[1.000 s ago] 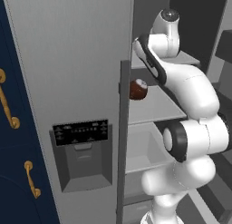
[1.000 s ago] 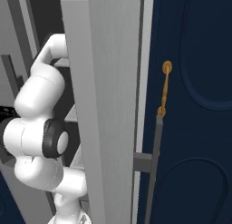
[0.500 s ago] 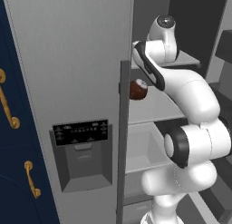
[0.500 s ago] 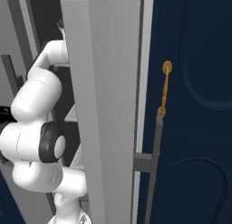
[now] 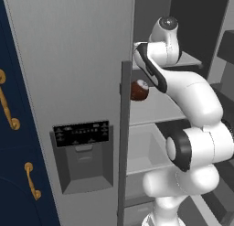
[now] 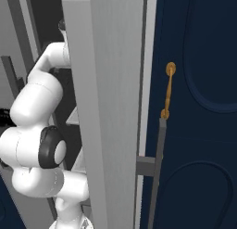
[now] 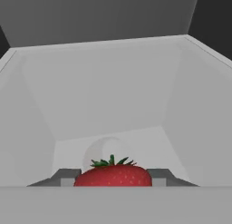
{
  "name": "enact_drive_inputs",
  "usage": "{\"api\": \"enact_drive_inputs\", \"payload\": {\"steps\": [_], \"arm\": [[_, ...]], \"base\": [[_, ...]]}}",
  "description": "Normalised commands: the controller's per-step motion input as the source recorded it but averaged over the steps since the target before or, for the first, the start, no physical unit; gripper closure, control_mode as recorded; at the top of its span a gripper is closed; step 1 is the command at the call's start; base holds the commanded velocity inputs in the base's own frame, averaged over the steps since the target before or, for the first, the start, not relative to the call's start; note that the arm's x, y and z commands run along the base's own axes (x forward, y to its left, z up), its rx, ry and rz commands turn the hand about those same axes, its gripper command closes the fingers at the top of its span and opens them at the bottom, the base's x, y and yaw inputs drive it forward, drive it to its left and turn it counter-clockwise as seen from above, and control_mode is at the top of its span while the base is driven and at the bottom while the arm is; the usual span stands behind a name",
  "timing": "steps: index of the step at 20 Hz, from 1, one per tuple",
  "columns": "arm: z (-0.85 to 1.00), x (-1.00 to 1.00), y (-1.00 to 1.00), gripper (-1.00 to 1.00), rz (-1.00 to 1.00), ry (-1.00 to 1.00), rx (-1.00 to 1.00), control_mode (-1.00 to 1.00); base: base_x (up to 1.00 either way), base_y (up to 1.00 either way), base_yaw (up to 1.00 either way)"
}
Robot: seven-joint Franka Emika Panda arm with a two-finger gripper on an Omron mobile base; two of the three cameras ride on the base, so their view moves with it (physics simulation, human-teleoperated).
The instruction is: Take the strawberry from the fridge and place it on top of the pancake, located on the dining counter.
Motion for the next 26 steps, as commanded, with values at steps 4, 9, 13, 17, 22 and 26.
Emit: {"api": "enact_drive_inputs", "payload": {"steps": [4, 9, 13, 17, 22, 26], "arm": [[-0.01, -0.47, 0.05, 1.0, 0.0, -0.02, 0.0, -1.0], [0.04, -1.0, 0.0, 1.0, -0.01, -0.04, 0.03, -1.0], [0.0, -1.0, 0.0, 1.0, 0.0, -0.01, 0.05, -1.0], [0.0, -1.0, -0.03, 1.0, -0.01, -0.01, 0.05, -1.0], [0.0, -1.0, 0.01, 1.0, 0.0, 0.02, 0.0, -1.0], [-0.13, -1.0, 0.0, 1.0, 0.0, 0.13, 0.0, -1.0]], "base": [[0.0, 0.0, 0.0], [0.0, 0.0, 0.0], [0.0, 0.0, 0.0], [0.0, 0.0, 0.0], [0.0, 0.0, 0.0], [0.0, 0.0, 0.0]]}}
